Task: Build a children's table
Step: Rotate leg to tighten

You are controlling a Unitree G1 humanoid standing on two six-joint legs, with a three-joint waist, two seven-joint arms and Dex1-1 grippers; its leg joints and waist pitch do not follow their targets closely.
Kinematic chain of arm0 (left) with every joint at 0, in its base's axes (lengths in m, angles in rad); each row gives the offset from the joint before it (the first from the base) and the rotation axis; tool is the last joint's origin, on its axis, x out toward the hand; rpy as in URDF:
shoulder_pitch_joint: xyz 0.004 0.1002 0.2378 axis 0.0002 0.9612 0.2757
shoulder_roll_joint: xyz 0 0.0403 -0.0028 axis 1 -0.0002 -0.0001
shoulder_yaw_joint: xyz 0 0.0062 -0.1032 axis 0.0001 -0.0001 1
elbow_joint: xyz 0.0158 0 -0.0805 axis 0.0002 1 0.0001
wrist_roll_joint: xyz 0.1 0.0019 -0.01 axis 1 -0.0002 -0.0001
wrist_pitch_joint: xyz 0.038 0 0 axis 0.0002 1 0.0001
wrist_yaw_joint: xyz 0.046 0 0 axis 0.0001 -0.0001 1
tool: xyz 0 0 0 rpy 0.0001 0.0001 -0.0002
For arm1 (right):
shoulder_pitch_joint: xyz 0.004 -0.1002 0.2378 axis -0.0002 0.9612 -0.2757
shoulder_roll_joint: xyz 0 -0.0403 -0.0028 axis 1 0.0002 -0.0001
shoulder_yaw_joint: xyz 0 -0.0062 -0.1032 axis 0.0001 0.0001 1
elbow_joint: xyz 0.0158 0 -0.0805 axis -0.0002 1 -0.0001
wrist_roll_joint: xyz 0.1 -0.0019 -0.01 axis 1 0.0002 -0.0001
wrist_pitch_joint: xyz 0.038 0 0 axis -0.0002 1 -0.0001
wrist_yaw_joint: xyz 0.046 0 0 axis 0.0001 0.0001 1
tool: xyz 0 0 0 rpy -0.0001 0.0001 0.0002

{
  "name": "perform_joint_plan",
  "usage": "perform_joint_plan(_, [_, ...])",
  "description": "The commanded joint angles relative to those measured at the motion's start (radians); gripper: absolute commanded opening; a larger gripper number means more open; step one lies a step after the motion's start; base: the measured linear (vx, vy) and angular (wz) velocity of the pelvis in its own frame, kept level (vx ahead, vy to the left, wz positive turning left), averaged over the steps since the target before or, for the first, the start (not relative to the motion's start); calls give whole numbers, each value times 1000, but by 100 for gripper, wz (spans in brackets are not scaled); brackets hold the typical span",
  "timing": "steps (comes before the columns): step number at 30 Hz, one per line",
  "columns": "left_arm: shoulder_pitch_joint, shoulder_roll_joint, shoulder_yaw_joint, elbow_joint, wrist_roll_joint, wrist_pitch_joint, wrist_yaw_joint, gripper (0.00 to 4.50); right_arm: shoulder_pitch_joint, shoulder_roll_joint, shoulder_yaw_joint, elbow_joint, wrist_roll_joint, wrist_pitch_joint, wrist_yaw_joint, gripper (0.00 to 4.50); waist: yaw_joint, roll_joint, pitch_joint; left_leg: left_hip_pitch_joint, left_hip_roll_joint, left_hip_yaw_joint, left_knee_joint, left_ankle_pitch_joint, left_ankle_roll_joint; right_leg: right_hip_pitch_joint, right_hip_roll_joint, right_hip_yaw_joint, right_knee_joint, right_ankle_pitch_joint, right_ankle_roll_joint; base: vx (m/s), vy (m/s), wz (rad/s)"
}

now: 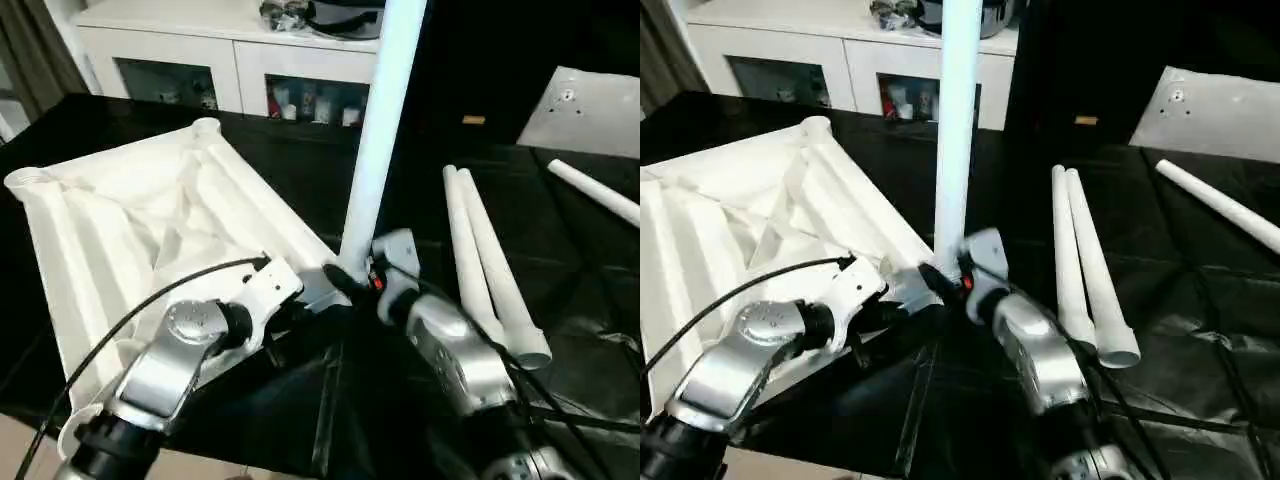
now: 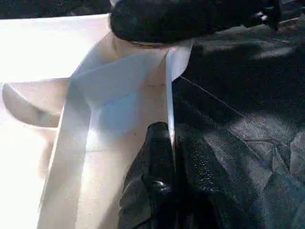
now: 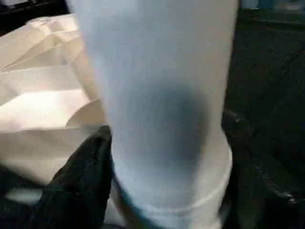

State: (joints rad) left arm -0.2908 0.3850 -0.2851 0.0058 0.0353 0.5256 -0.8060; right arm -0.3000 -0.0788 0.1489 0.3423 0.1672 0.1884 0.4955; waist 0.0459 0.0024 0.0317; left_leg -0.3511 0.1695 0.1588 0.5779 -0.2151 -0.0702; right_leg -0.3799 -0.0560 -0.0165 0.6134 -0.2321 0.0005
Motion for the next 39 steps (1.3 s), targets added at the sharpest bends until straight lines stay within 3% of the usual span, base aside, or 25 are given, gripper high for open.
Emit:
perform_joint_plan(1, [-41, 26, 20, 39, 24, -47, -1, 0, 37, -9, 17, -10, 11, 29, 40, 364, -3, 10, -33, 1, 49, -11, -75, -184, 8, 37, -66, 41, -77, -53, -201, 0, 0, 0])
perform_joint_plan(2, [-41, 26, 20, 39, 24, -47, -1, 0, 37, -9, 17, -10, 11, 29, 40, 385, -2, 10, -34, 1, 50, -11, -76, -183, 6, 37, -67, 41, -76, -55, -198, 0, 0, 0])
perform_joint_plan(3, [-51, 36, 21, 56, 21, -60, -15, 0, 51, -19, 18, -33, 18, 33, 54, 395, -4, 18, -35, -2, 51, -14, -78, -181, 0, 38, -69, 40, -73, -56, -200, 0, 0, 0])
perform_joint_plan(4, [-62, 48, 20, 75, 19, -76, -32, 0, 67, -33, 20, -61, 28, 36, 75, 400, -6, 20, -34, 1, 50, -13, -77, -189, -1, 36, -66, 39, -77, -60, -197, 0, 0, 0])
perform_joint_plan(5, [-69, 55, 17, 86, 16, -89, -46, 0, 77, -41, 19, -79, 35, 42, 86, 400, -7, 17, -36, 1, 51, -13, -75, -181, 0, 38, -66, 40, -74, -42, -200, 0, 0, 0])
perform_joint_plan(6, [-80, 63, 11, 110, 10, -114, -68, 0, 89, -55, 18, -102, 39, 50, 101, 414, -7, 25, -38, -2, 50, -14, -73, -151, 3, 41, -68, 39, -68, 6, -208, 0, 0, 0])
perform_joint_plan(9, [-95, 74, -4, 147, -1, -159, -100, 0, 108, -83, 18, -135, 46, 59, 131, 442, -9, 21, -40, -3, 46, -11, -65, -102, 23, 45, -65, 37, -63, 93, -229, 0, 0, 0])
perform_joint_plan(13, [-105, 86, -22, 172, -20, -199, -159, 0, 135, -135, 15, -188, 65, 77, 195, 447, -4, 21, -44, -5, 49, -9, -58, -52, 54, 49, -68, 36, -54, 175, -254, 0, 0, 0])
perform_joint_plan(19, [-97, 133, -64, 203, -24, -311, -280, 0, 152, -234, 14, -262, 102, 98, 314, 447, 4, 21, -41, -1, 54, -10, -59, -84, 69, 47, -71, 36, -58, 97, -255, 0, 0, 0])
perform_joint_plan(24, [-102, 153, -79, 213, -54, -362, -371, 0, 130, -297, 9, -285, 137, 131, 411, 447, 17, 22, -42, 2, 57, -7, -56, -70, 71, 42, -72, 35, -52, 116, -270, 0, 0, 0])
perform_joint_plan(25, [-106, 159, -86, 218, -51, -370, -385, 0, 122, -309, 16, -284, 137, 134, 431, 447, 18, 19, -41, 1, 56, -6, -55, -72, 71, 42, -72, 34, -53, 116, -273, 0, 0, 0])
perform_joint_plan(33, [-130, 189, -135, 245, -30, -439, -481, 0, 54, -352, 80, -262, 128, 143, 549, 447, 21, 18, -43, 0, 55, -6, -52, -69, 70, 45, -76, 34, -49, 96, -274, 0, 0, 0])
perform_joint_plan(39, [-137, 189, -148, 260, -25, -463, -501, 0, 26, -349, 88, -241, 135, 152, 582, 387, 26, 19, -46, 2, 55, -4, -49, -58, 69, 45, -74, 33, -44, 135, -285, 0, 0, 0])
